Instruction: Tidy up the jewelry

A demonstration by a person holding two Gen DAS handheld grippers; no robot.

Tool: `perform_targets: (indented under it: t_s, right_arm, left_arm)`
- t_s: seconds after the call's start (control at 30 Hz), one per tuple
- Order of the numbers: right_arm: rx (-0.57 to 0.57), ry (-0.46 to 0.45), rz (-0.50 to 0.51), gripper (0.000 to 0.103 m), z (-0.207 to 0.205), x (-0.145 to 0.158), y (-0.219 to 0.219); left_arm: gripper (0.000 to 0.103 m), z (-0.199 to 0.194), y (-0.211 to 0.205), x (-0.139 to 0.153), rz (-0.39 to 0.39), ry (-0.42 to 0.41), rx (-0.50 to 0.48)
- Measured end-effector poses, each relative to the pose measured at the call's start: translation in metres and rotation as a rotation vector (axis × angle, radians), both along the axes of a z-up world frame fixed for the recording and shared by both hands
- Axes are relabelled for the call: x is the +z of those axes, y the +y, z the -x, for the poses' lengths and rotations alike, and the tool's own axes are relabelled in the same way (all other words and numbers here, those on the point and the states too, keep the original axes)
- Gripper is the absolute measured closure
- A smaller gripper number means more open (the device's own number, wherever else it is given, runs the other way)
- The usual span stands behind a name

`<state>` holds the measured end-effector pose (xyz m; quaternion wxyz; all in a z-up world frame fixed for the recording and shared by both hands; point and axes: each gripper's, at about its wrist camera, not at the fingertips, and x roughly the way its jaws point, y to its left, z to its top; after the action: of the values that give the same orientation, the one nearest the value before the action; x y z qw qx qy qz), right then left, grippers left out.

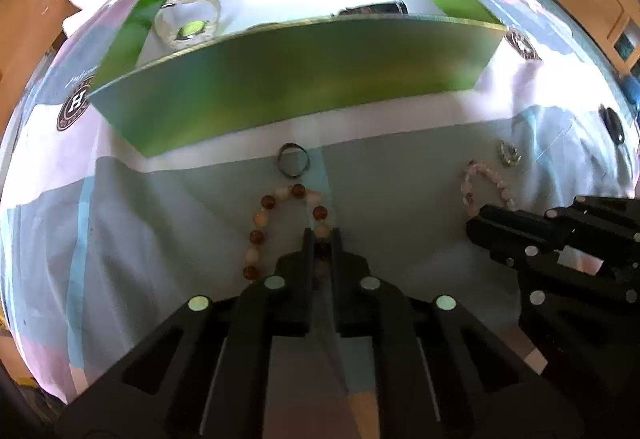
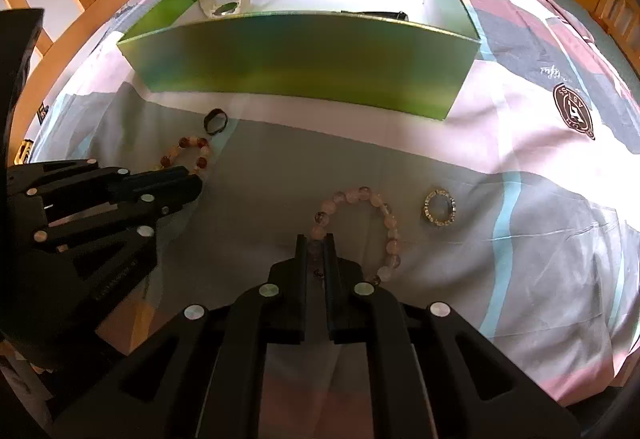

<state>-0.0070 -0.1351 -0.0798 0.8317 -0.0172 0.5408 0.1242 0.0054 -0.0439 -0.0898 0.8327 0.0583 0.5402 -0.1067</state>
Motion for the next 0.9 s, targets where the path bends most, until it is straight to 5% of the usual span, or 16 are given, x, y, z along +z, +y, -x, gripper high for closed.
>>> perform_targets:
  t_s: [0.4,0.6,0.73,0.9]
  right_arm:
    - [-0.029,-0.185,-0.135,0.095,-0.016,0.099,-0.015]
    - [-0.034,-0.299,-0.151,0.095,-0.046,0.150,-0.013]
    - [-0.045,-0.331,-0.150,0.095,-0.073,0.163,-0.014]
    - [-0.040,-0.295,-0.110,0.095,-0.104,0.137,-0.002]
  left_arm:
    - [0.095,-0.005,0.022,0.119,0.095,-0.222,0.027]
    - [0.095,-0.039,0.028,0.160,0.107,-0.289,0.058]
    - [0.095,-0.067,0.036,0.166,0.146,-0.284,0.082]
    - [0.095,-0.096,0.042,0.139,0.108,-0.242,0.114]
